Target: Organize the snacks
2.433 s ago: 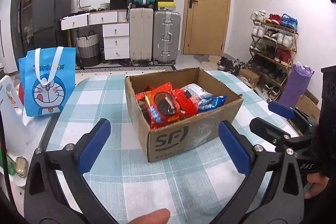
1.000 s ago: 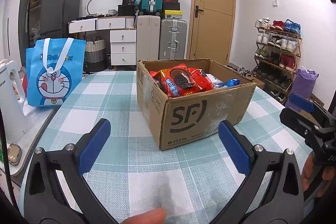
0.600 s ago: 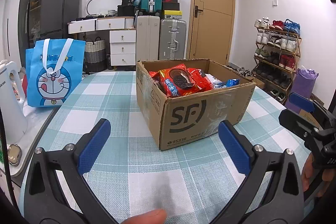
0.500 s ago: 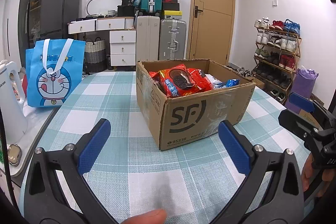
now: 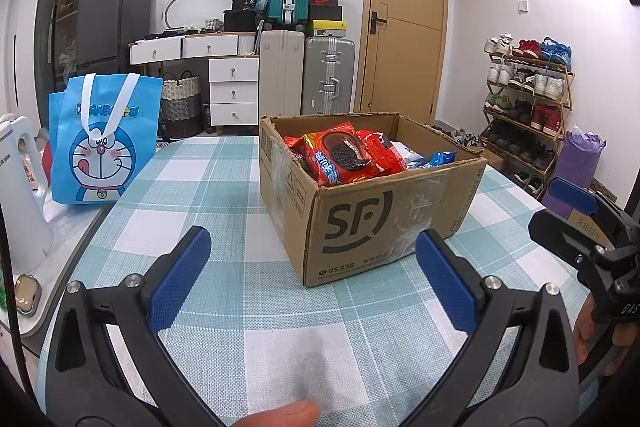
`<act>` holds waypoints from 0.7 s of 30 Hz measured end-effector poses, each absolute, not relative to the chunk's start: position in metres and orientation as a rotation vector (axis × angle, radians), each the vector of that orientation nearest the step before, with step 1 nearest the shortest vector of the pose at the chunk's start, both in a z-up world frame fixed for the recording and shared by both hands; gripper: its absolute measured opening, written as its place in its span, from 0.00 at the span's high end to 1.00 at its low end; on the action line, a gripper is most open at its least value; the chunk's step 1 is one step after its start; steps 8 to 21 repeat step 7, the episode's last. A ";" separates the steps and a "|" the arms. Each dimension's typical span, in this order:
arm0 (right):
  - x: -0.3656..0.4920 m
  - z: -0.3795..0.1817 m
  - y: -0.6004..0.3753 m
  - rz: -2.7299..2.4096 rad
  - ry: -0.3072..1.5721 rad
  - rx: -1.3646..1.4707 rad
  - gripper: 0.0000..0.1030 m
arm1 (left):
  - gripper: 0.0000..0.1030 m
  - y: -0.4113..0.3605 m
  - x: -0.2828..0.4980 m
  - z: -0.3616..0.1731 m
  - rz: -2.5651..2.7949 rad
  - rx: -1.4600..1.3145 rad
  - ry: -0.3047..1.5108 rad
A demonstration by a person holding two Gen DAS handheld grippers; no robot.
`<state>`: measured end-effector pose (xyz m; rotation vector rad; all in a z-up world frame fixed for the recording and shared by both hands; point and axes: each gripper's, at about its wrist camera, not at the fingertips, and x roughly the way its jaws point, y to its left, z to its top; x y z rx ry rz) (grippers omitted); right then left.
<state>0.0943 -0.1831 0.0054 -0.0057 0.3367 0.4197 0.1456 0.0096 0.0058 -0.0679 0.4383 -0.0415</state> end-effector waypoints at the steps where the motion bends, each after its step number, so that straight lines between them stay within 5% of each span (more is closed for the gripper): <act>1: 0.095 0.005 -0.183 0.420 0.338 -0.005 0.00 | 0.01 0.010 0.145 0.006 -0.042 -0.067 0.438; 21: 0.094 0.004 -0.183 0.419 0.340 -0.008 0.00 | 0.01 0.009 0.145 0.006 -0.044 -0.068 0.435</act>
